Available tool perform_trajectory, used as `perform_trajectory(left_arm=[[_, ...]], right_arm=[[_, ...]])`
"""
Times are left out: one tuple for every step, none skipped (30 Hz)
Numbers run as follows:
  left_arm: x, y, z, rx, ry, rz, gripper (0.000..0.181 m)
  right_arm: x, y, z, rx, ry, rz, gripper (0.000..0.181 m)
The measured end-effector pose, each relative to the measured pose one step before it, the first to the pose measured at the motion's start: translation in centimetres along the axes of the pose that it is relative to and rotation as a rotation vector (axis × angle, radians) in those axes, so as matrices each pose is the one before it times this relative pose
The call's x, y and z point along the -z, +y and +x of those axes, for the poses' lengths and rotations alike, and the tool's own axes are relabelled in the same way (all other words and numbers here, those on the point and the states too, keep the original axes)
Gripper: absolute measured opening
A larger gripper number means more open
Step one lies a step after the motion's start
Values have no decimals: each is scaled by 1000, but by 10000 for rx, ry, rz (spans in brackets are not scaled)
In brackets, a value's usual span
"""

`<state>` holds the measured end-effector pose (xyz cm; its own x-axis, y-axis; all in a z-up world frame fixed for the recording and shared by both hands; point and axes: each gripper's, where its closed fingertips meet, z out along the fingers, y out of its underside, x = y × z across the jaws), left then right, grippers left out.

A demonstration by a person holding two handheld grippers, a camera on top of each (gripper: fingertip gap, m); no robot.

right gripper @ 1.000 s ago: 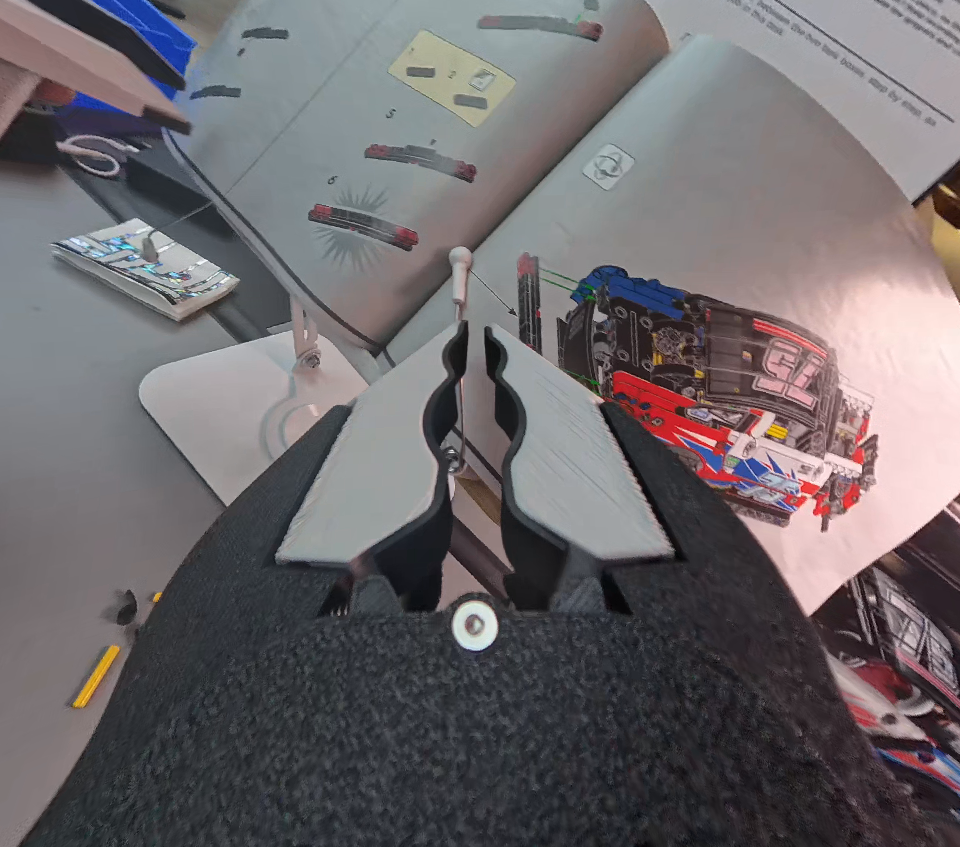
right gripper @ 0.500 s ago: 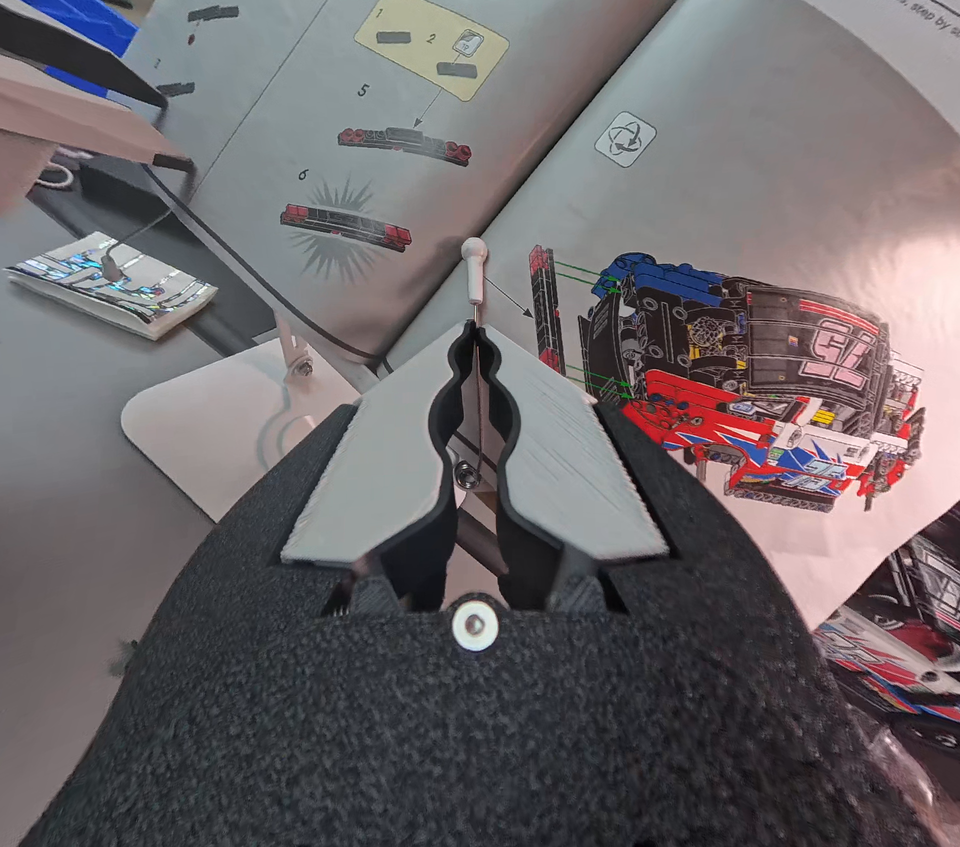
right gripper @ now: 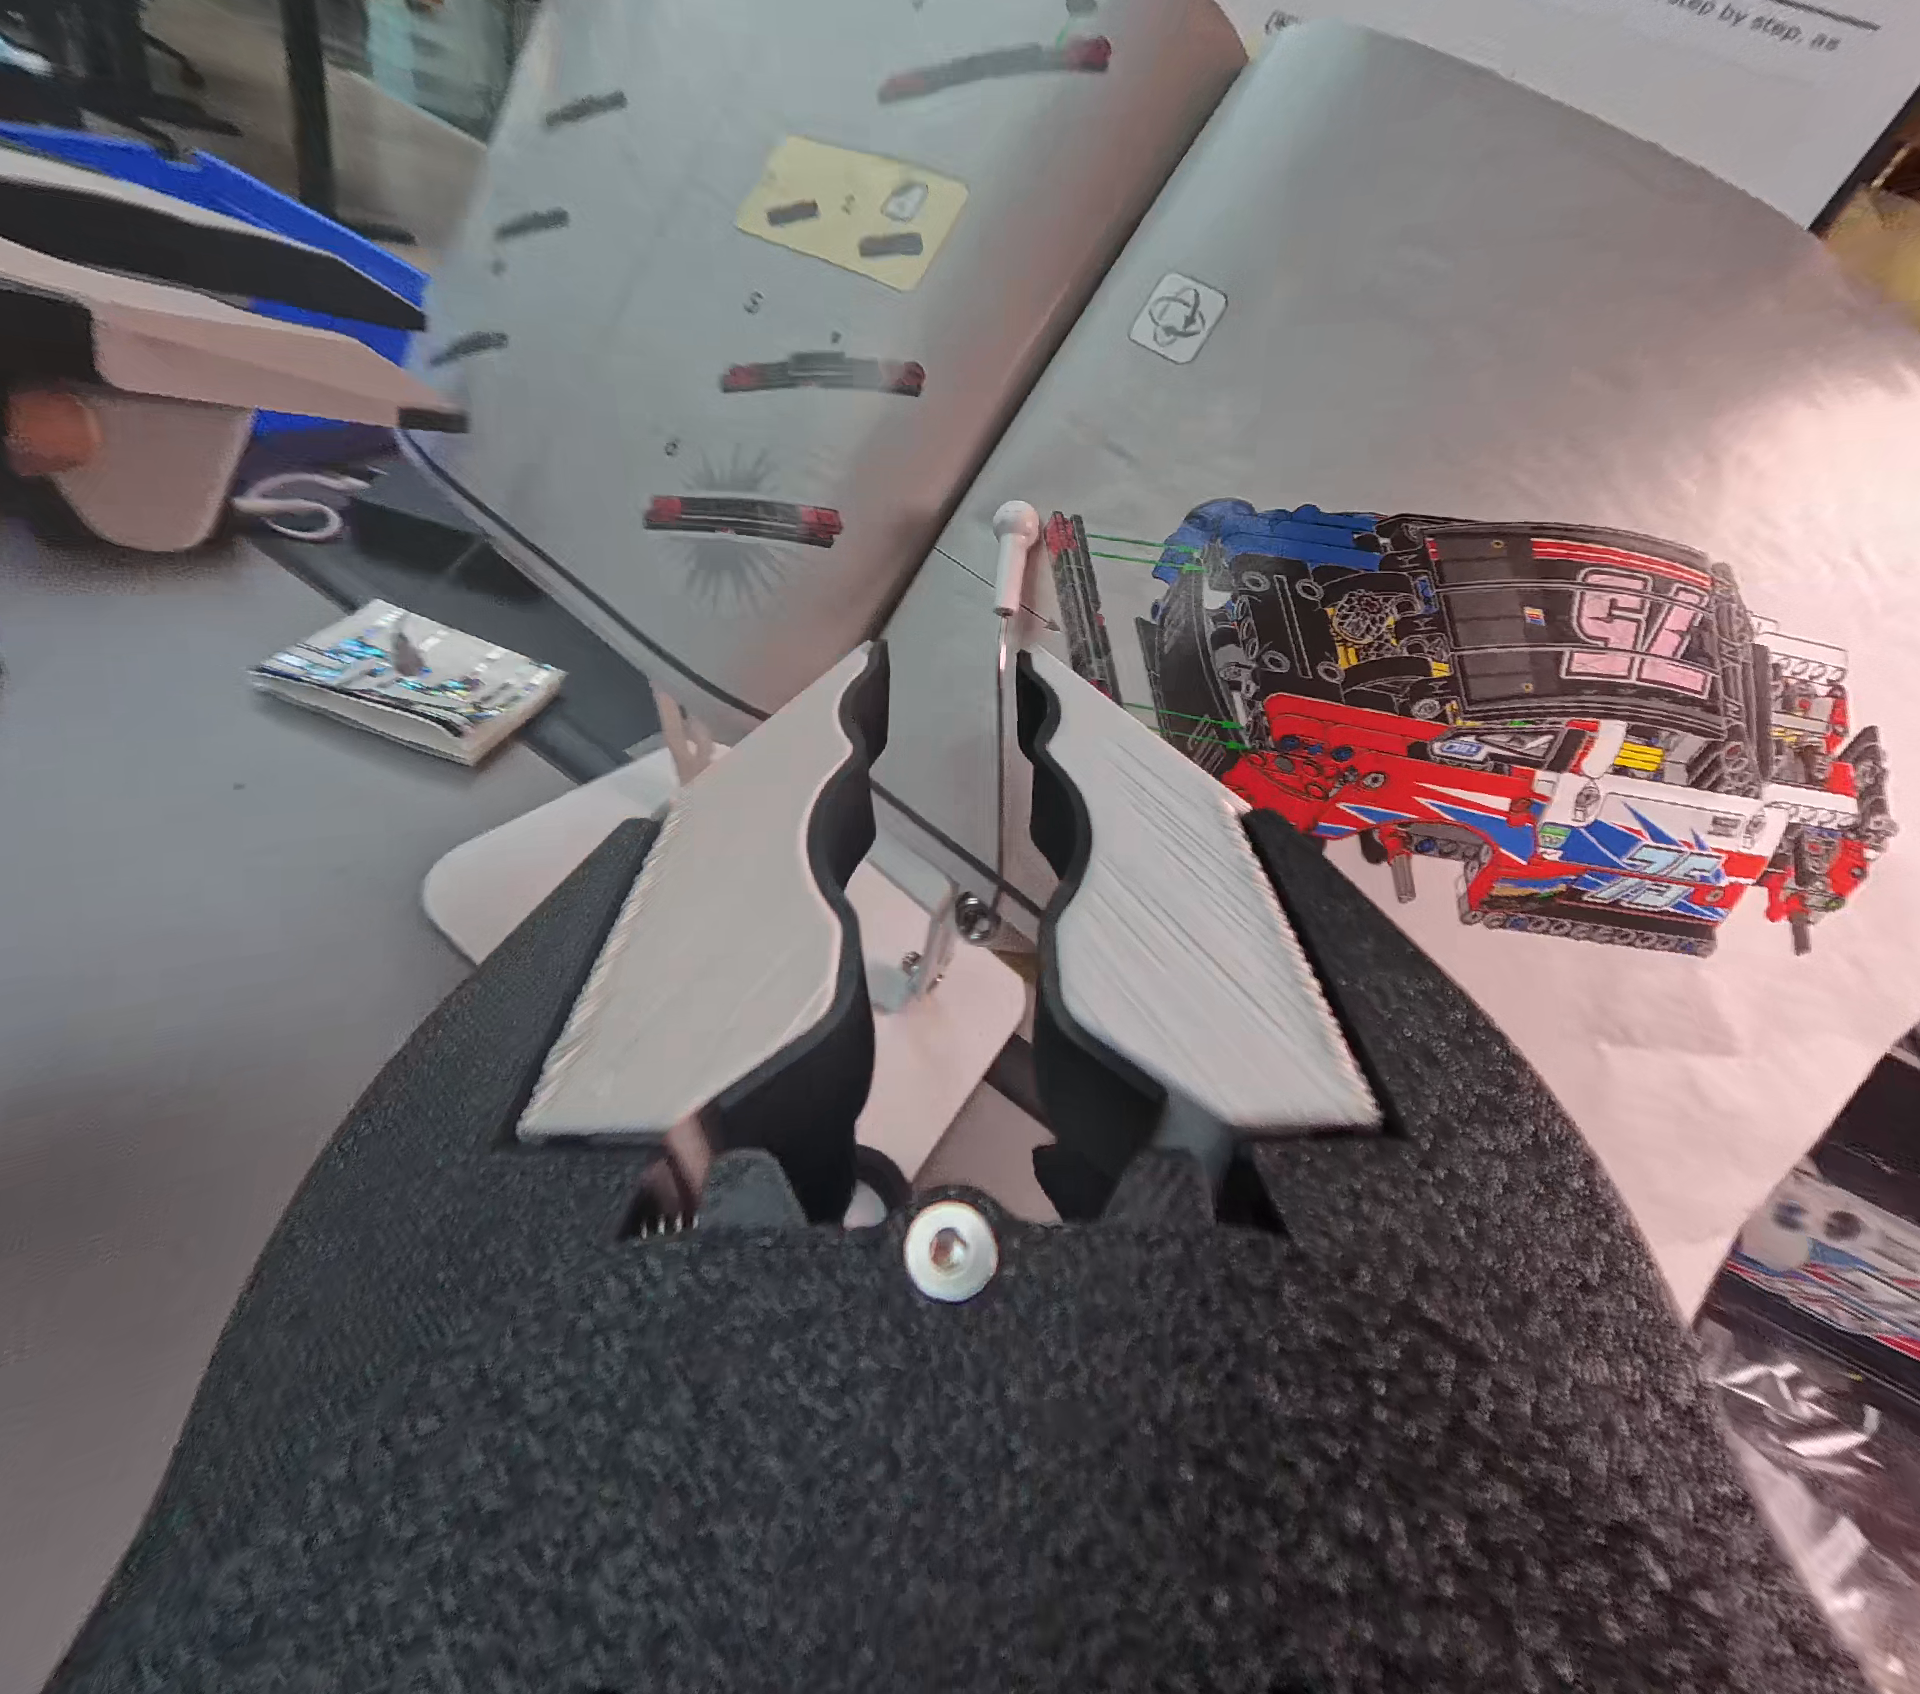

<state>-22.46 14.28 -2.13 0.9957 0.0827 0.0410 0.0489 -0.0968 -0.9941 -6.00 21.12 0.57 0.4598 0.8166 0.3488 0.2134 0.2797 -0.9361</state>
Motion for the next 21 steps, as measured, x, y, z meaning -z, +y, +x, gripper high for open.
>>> perform_trajectory(left_arm=[[783, -573, 608, 157, 198, 296, 62], [889, -503, 767, 96, 224, 268, 61], [949, -328, 858, 16, 215, 178, 61], [978, -102, 1041, -53, 283, 74, 59], [955, 270, 1268, -75, 388, -89, 58], [909, 701, 1459, -91, 488, -276, 56], [832, 1141, 1674, -99, 593, -439, 55], [738, 1564, 1863, -80, 677, -587, 54], [609, 1883, 1872, -52, 646, -655, 52], [490, 1996, 1841, -56, 597, -603, 51], [373, 2032, 1948, -76, 633, -544, 49], [222, 1985, 1816, -86, 524, -487, 49], [38, 1864, 1487, -115, 324, -442, 49], [-122, 1713, 1432, -168, 340, -459, 49], [-275, 1482, 1455, -153, 446, -459, 49], [-388, 1122, 1300, -122, 427, -377, 49], [-442, 815, 1150, -161, 403, -315, 49], [-477, 593, 1007, -204, 380, -280, 50], [-475, 462, 796, -209, 301, -277, 50], [-437, 339, 541, -192, 157, -246, 50], [-393, 292, 487, -164, 140, -226, 49]], right_arm=[[1071, -584, -720, -287, -378, 348, 25], [1199, -454, -1125, -357, -553, 288, 25], [1232, -135, -1732, -337, -856, 126, 24], [1169, 512, -2150, -269, -1020, -222, 25], [1015, 1255, -2275, -207, -1006, -578, 26], [875, 1739, -2377, -109, -961, -732, 27], [729, 1911, -2315, 25, -815, -697, 28], [578, 1972, -2227, 109, -670, -633, 29], [414, 1966, -2227, 141, -625, -629, 29], [226, 1770, -2055, 161, -479, -519, 29], [53, 1567, -1869, 209, -378, -437, 27], [-136, 1458, -1743, 255, -338, -424, 25], [-348, 1353, -1417, 234, -232, -429, 21], [-541, 1177, -1178, 138, -224, -409, 21], [-675, 792, -909, 39, -230, -243, 22], [-745, 469, -682, -26, -236, -123, 22], [-734, 272, -519, -11, -244, -98, 22], [-672, 227, -429, 63, -231, -168, 22], [-571, 175, -214, 138, -100, -231, 19], [-443, 122, -26, 189, 27, -206, 12], [-265, -62, 9, 197, 35, -81, 10]])
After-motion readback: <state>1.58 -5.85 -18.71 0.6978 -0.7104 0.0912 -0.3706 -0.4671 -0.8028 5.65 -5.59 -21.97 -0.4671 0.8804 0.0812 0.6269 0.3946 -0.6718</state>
